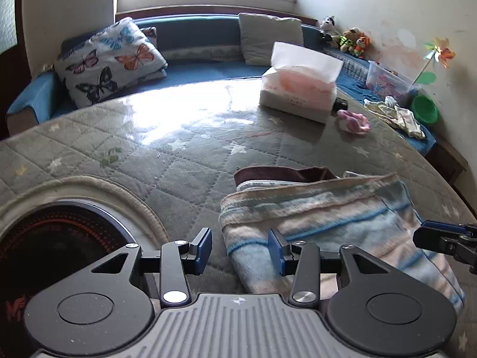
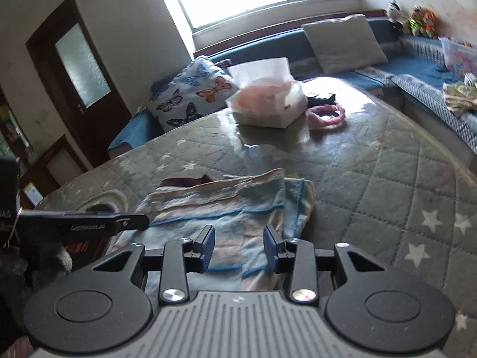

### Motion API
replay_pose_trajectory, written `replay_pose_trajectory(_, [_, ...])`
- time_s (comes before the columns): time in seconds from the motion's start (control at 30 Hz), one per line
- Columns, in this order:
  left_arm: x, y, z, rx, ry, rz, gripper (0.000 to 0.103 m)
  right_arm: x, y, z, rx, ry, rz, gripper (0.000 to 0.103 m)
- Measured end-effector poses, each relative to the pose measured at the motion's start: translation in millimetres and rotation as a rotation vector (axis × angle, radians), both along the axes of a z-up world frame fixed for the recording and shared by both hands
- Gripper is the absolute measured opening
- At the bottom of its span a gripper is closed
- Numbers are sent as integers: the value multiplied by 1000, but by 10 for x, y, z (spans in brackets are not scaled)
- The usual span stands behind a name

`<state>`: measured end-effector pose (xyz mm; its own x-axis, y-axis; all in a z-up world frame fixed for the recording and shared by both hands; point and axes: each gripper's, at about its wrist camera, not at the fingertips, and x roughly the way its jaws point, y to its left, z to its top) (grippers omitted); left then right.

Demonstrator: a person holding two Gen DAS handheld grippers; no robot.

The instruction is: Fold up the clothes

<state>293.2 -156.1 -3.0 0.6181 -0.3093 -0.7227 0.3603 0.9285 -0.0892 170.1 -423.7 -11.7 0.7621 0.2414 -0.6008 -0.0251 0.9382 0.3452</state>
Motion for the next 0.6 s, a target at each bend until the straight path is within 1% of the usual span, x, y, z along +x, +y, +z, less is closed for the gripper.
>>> replay_pose_trajectory(0.17, [-387,-9,77,26,-34,-53,55,-335,167,87,-55,-14,56,40])
replay_pose_trajectory(0.33, [-852,-7,87,46,-74,-108,61,-679,307,146,-113,-50,81,41])
replay_pose_trajectory(0.4, [-1017,5,67,59,-91,-118,64,-798,332,128,-131,-64,81,43])
replay_pose_trajectory(0.43, [-1081,14,49,66,-96,-118,64,-828,325,84,-131,-53,76,43])
replay_pose_trajectory(0.5, [-1164,45,-2,88,-105,-112,64,-888,311,-4,-131,-33,66,43])
replay_pose_trajectory(0.6, [-1267,101,-84,127,-122,-103,65,-953,282,-102,-131,-40,52,42])
